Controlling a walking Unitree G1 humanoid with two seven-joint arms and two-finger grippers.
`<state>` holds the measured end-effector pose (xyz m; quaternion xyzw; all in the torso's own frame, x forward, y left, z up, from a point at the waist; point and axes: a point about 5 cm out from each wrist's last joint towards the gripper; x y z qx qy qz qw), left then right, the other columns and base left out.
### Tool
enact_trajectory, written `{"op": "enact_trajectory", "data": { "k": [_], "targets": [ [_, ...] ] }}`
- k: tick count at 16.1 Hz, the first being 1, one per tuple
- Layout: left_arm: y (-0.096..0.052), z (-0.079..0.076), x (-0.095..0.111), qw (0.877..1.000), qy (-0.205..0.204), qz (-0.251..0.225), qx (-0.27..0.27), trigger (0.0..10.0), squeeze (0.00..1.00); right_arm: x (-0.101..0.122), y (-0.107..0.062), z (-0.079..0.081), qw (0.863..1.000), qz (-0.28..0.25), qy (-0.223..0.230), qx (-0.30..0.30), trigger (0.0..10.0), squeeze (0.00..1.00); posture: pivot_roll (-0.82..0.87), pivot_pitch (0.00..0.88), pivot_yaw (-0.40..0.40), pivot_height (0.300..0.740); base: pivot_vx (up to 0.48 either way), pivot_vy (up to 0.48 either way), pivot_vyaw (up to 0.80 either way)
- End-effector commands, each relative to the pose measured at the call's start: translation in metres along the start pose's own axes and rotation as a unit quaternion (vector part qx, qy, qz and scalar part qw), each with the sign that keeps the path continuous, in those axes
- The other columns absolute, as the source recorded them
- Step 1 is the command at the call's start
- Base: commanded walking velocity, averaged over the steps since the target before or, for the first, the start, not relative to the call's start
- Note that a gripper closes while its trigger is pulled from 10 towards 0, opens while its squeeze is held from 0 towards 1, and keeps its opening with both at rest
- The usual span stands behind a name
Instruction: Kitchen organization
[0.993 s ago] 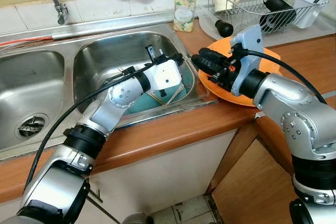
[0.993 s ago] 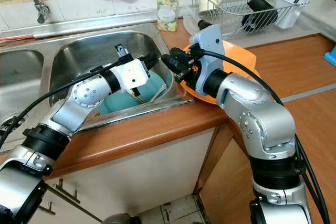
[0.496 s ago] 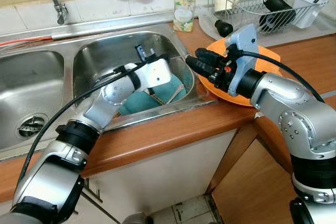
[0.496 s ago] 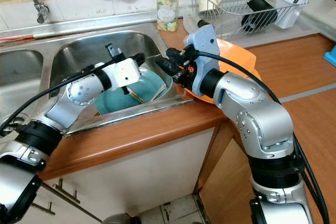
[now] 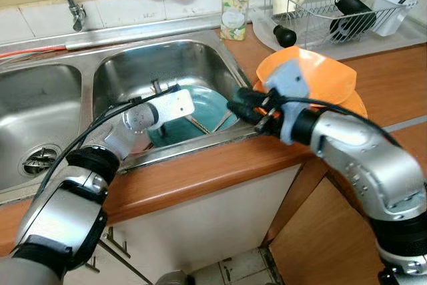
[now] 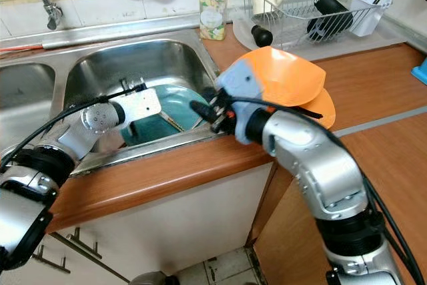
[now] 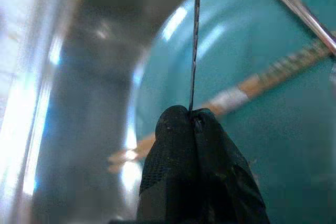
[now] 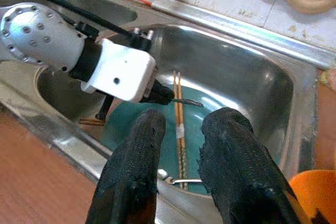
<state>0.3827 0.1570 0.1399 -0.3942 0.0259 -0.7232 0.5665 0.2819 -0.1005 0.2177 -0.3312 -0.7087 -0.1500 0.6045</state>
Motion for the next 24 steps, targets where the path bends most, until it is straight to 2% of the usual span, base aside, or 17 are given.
{"op": "enact_trajectory", "data": {
  "k": [1,2,3,5,8,9,10,12,14,15,16,17,19,20,21,24],
  "targets": [
    [0.000,0.006,0.001,1.000,-0.014,0.007,-0.005,10.0,1.00,-0.003,0.001,0.004,1.000,0.008,-0.005,0.000,10.0,0.02,-0.07,0.000,0.081,0.740,0.000,0.000,0.00],
    [0.000,0.006,0.001,1.000,-0.019,0.011,-0.011,10.0,1.00,-0.006,0.002,0.005,1.000,0.016,-0.001,-0.008,10.0,0.70,-0.07,0.000,0.083,0.740,0.000,0.000,0.00],
    [0.001,0.007,0.002,1.000,-0.023,0.008,-0.011,10.0,1.00,-0.009,0.001,0.001,0.999,0.021,0.019,-0.026,10.0,1.00,-0.07,0.000,0.084,0.740,0.000,0.000,0.00],
    [0.000,0.008,0.005,0.999,-0.033,-0.009,-0.005,10.0,1.00,-0.007,-0.001,-0.011,0.997,0.011,0.032,-0.066,10.0,1.00,-0.07,0.000,0.086,0.740,0.000,0.000,0.00],
    [-0.003,0.009,0.009,0.995,-0.078,-0.063,0.015,10.0,1.00,-0.009,-0.008,-0.043,0.984,0.023,0.048,-0.171,10.0,1.00,-0.07,0.000,0.079,0.740,0.000,0.000,0.00],
    [-0.008,0.011,0.010,0.983,-0.141,-0.116,0.033,10.0,1.00,-0.012,-0.017,-0.070,0.965,0.040,0.063,-0.252,10.0,1.00,-0.07,0.000,0.073,0.740,0.000,0.000,0.00],
    [-0.010,0.013,0.009,0.977,-0.162,-0.129,0.044,10.0,1.00,-0.012,-0.021,-0.077,0.959,0.044,0.069,-0.272,10.0,1.00,-0.07,0.000,0.072,0.740,0.000,0.000,0.00],
    [-0.023,0.016,0.018,0.942,-0.244,-0.225,0.046,10.0,1.00,-0.013,-0.033,-0.103,0.940,0.049,0.104,-0.321,10.0,1.00,-0.06,0.000,0.061,0.740,0.000,0.000,0.00],
    [-0.033,0.013,0.026,0.918,-0.283,-0.278,0.026,10.0,1.00,-0.019,-0.043,-0.121,0.918,0.083,0.154,-0.357,10.0,1.00,-0.06,0.000,0.052,0.740,0.000,0.000,0.00],
    [-0.037,0.011,0.028,0.910,-0.294,-0.292,0.019,10.0,1.00,-0.022,-0.046,-0.128,0.909,0.089,0.167,-0.371,10.0,1.00,-0.06,0.000,0.051,0.740,0.000,0.000,0.00],
    [-0.041,0.008,0.030,0.902,-0.303,-0.306,0.003,10.0,0.22,-0.025,-0.050,-0.135,0.898,0.095,0.184,-0.388,10.0,0.07,-0.06,0.000,0.048,0.740,0.000,0.000,0.00],
    [-0.050,-0.003,0.037,0.891,-0.309,-0.329,-0.041,10.0,0.00,-0.034,-0.059,-0.148,0.874,0.105,0.227,-0.417,10.0,0.00,-0.05,0.000,0.046,0.740,0.000,0.000,0.00],
    [-0.058,-0.015,0.039,0.888,-0.308,-0.334,-0.077,10.0,0.00,-0.041,-0.060,-0.151,0.865,0.102,0.269,-0.411,10.0,0.00,-0.06,0.000,0.045,0.740,0.000,0.000,0.00],
    [-0.063,-0.021,0.042,0.881,-0.316,-0.338,-0.096,10.0,0.00,-0.045,-0.058,-0.148,0.863,0.098,0.301,-0.393,1.4,0.00,-0.06,0.000,0.044,0.740,0.000,0.000,0.00],
    [-0.065,-0.024,0.043,0.878,-0.321,-0.339,-0.103,10.0,0.00,-0.046,-0.057,-0.147,0.862,0.095,0.316,-0.384,0.0,0.00,-0.06,0.000,0.045,0.740,0.000,0.000,0.00],
    [-0.072,-0.029,0.046,0.872,-0.336,-0.334,-0.122,10.0,0.00,-0.050,-0.053,-0.143,0.859,0.086,0.357,-0.358,0.0,0.00,-0.06,0.000,0.045,0.740,0.000,0.000,0.00]
  ]
}}
Point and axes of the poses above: a point about 5 cm out from each wrist's last joint towards the gripper, its own y axis pointing out of the wrist towards the gripper, its own x axis along the axis of the wrist's last joint, z = x × y, and after that the axes turned 4 degrees about -y, right-handed
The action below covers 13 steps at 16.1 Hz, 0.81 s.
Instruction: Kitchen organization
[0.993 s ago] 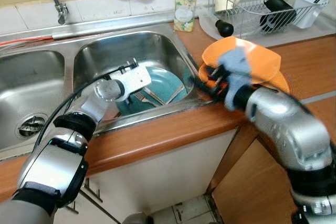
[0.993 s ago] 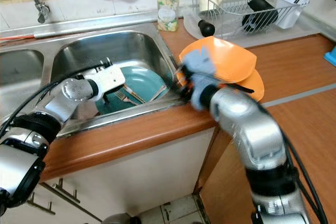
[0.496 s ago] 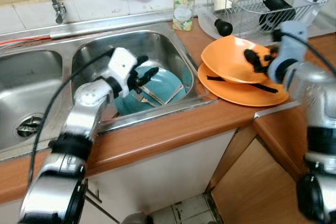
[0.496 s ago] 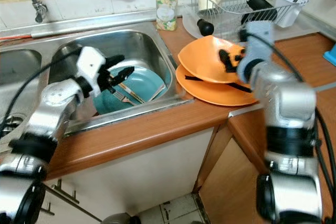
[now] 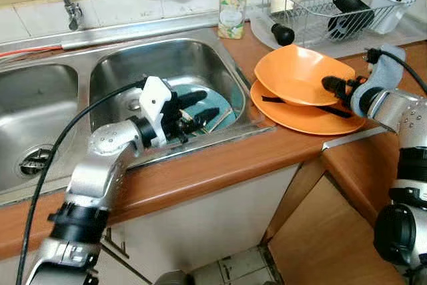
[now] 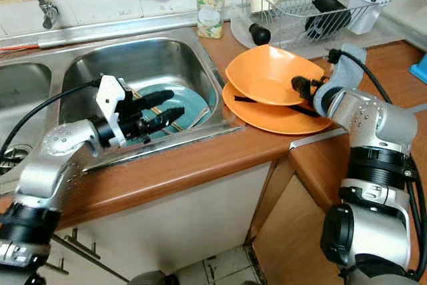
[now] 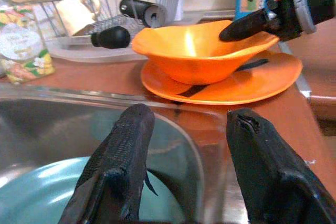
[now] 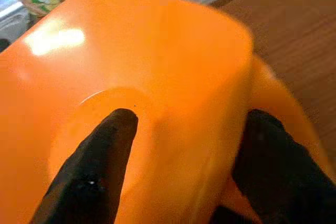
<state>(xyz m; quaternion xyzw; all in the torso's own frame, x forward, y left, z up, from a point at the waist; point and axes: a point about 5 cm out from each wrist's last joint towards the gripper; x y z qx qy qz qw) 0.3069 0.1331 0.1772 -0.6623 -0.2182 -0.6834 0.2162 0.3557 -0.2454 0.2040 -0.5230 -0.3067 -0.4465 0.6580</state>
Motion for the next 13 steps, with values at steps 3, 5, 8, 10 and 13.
{"op": "enact_trajectory", "data": {
  "k": [3,5,8,10,13],
  "targets": [
    [0.0000,-0.0065,0.0031,1.000,-0.008,0.009,-0.014,10.0,0.00,0.0026,-0.0010,0.0055,0.999,0.003,0.032,0.027,0.0,0.00,-0.06,0.000,0.052,0.740,0.000,0.000,0.00],
    [0.0011,-0.0072,0.0033,1.000,-0.011,0.010,-0.015,10.0,0.00,0.0019,-0.0007,0.0048,0.999,0.005,0.034,0.027,0.0,0.00,-0.06,0.000,0.052,0.740,0.000,0.000,0.00],
    [0.0017,-0.0081,0.0031,1.000,-0.013,0.019,-0.012,10.0,0.00,0.0004,-0.0001,0.0050,0.999,0.009,0.035,0.030,0.0,0.00,-0.06,0.000,0.052,0.740,0.000,0.000,0.00],
    [0.0027,-0.0082,0.0017,0.999,-0.012,0.028,-0.011,10.0,0.00,0.0002,0.0000,0.0051,0.999,0.008,0.036,0.028,0.0,0.00,-0.06,0.000,0.056,0.740,0.000,0.000,0.00],
    [0.0038,-0.0079,0.0026,0.999,-0.012,0.030,-0.012,10.0,0.00,0.0000,-0.0002,0.0061,0.999,0.003,0.036,0.029,0.0,0.00,-0.06,0.000,0.059,0.740,0.000,0.000,0.00]
  ]
}}
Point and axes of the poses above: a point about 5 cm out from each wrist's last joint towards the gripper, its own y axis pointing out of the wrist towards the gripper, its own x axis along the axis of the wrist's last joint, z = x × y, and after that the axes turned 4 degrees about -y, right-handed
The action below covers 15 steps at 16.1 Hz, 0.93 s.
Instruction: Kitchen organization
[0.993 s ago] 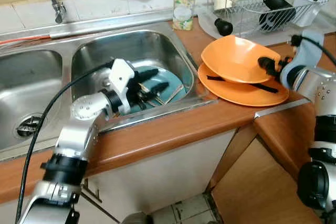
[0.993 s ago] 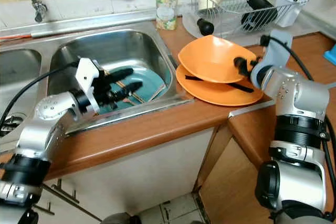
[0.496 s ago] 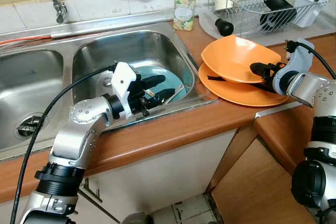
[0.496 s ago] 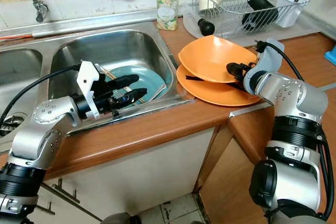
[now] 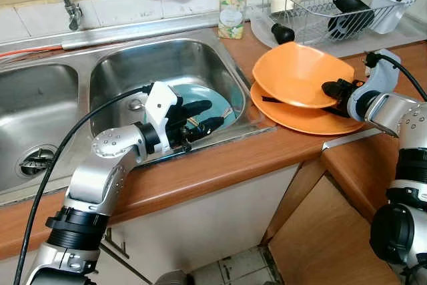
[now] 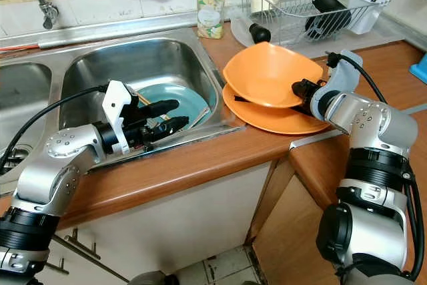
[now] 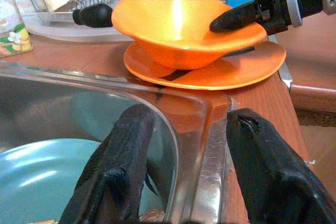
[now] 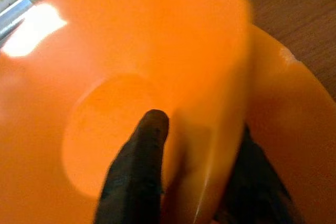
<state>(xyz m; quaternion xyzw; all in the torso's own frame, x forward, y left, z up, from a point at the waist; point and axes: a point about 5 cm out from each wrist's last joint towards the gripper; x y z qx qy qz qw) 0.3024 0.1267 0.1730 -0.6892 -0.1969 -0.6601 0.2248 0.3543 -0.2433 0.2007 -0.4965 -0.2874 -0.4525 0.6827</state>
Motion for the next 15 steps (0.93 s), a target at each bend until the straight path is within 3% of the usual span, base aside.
{"op": "enact_trajectory", "data": {
  "k": [1,5,9,12,15],
  "targets": [
    [0.001,-0.001,0.007,1.000,0.015,0.000,-0.001,10.0,0.00,0.004,0.000,0.006,1.000,-0.007,0.001,0.010,0.0,0.00,-0.06,0.000,0.059,0.740,0.000,0.000,0.00],
    [0.000,0.000,0.006,1.000,0.014,0.003,0.002,10.0,0.00,0.008,-0.002,0.009,0.999,-0.025,0.003,0.020,0.0,0.00,-0.06,0.000,0.059,0.740,0.000,0.000,0.00],
    [0.002,0.003,0.012,1.000,0.015,-0.011,0.015,10.0,0.00,0.028,-0.011,0.026,0.992,-0.097,-0.018,0.072,0.0,0.00,-0.06,0.000,0.061,0.740,0.000,0.000,0.00],
    [0.006,0.008,0.022,0.999,0.012,-0.037,0.031,10.0,0.00,0.037,-0.020,0.046,0.980,-0.144,-0.054,0.130,0.0,0.00,-0.05,0.000,0.062,0.740,0.000,0.000,0.00],
    [0.010,0.015,0.033,0.996,0.001,-0.069,0.053,10.0,0.00,0.042,-0.032,0.069,0.958,-0.179,-0.100,0.202,0.0,0.00,-0.05,0.000,0.059,0.740,0.000,0.000,0.00]
  ]
}}
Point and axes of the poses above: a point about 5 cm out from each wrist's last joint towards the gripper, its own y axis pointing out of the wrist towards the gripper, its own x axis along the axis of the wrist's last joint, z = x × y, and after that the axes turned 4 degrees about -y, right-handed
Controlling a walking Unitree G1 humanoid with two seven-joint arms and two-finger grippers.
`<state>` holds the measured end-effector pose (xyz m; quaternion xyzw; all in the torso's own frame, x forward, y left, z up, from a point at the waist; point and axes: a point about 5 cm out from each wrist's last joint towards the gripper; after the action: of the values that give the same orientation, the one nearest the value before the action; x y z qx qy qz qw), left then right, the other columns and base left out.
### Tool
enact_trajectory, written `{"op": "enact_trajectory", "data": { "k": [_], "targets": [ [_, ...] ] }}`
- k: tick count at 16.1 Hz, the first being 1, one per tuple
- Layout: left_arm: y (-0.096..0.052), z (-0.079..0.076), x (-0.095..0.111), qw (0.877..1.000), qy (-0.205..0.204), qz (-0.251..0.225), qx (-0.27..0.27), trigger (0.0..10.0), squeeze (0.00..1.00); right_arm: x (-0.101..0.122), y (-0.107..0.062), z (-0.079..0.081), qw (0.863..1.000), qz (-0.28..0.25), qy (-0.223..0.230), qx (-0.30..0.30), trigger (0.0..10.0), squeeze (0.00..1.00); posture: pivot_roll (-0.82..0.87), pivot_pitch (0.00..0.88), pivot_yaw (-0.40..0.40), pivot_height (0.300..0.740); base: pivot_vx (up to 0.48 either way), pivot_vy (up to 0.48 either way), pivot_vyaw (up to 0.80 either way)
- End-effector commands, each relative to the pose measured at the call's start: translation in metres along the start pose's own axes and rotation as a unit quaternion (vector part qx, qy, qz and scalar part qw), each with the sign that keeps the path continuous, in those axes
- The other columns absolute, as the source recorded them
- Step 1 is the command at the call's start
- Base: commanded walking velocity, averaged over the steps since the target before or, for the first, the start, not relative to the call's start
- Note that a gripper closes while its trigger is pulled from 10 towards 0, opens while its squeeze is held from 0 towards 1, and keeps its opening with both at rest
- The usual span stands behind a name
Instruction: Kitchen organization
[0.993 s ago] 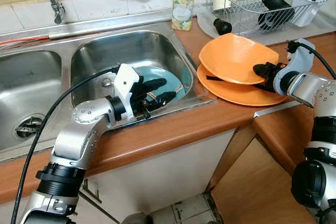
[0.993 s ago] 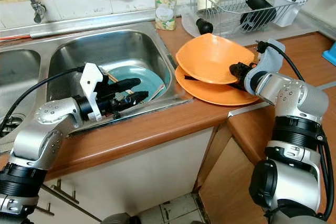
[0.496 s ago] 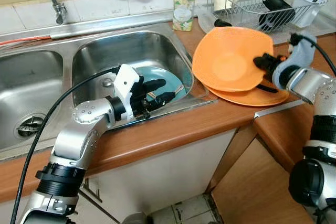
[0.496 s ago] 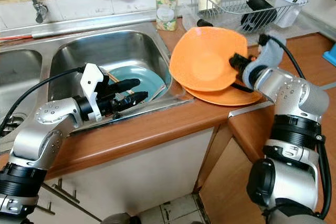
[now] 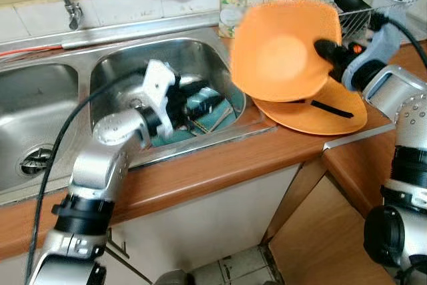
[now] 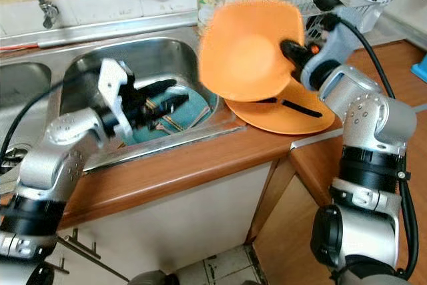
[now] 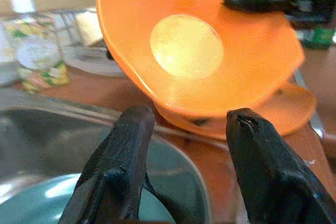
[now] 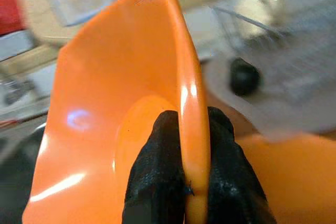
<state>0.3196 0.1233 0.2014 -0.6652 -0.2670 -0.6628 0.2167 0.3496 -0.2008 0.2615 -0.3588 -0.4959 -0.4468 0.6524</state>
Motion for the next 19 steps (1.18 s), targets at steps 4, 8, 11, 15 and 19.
{"op": "enact_trajectory", "data": {
  "k": [4,8,11,15,19],
  "targets": [
    [0.009,0.009,0.009,0.998,-0.039,-0.037,0.023,10.0,0.00,0.009,-0.006,0.038,0.990,-0.035,-0.063,0.118,0.0,0.00,-0.05,0.000,0.059,0.740,0.000,0.000,0.00],
    [0.015,0.013,0.003,0.996,-0.065,-0.035,0.042,10.0,0.00,0.010,-0.013,0.054,0.982,-0.054,-0.057,0.172,0.4,0.00,-0.06,0.000,0.069,0.740,0.000,0.000,0.00],
    [0.013,0.025,0.004,0.993,-0.068,-0.050,0.085,4.0,0.00,0.009,-0.015,0.050,0.983,-0.055,-0.053,0.165,0.3,0.00,-0.06,0.000,0.069,0.740,0.000,0.000,0.00],
    [0.011,0.030,0.003,0.990,-0.076,-0.053,0.105,0.0,0.00,0.009,-0.015,0.050,0.984,-0.060,-0.048,0.159,0.0,0.00,-0.06,0.000,0.072,0.740,0.000,0.000,0.00],
    [0.014,0.026,0.002,0.991,-0.083,-0.056,0.090,0.0,0.00,0.007,-0.013,0.049,0.986,-0.059,-0.045,0.151,0.2,0.00,-0.06,0.000,0.075,0.740,0.000,0.000,0.00]
  ]
}}
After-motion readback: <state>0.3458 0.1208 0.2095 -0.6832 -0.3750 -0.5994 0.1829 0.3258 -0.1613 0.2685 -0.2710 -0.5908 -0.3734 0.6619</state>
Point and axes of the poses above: a point about 5 cm out from each wrist's last joint towards the gripper, its own y axis pointing out of the wrist towards the gripper, its own x axis along the axis of the wrist's last joint, z = x × y, and after that the axes turned 4 degrees about -y, right-handed
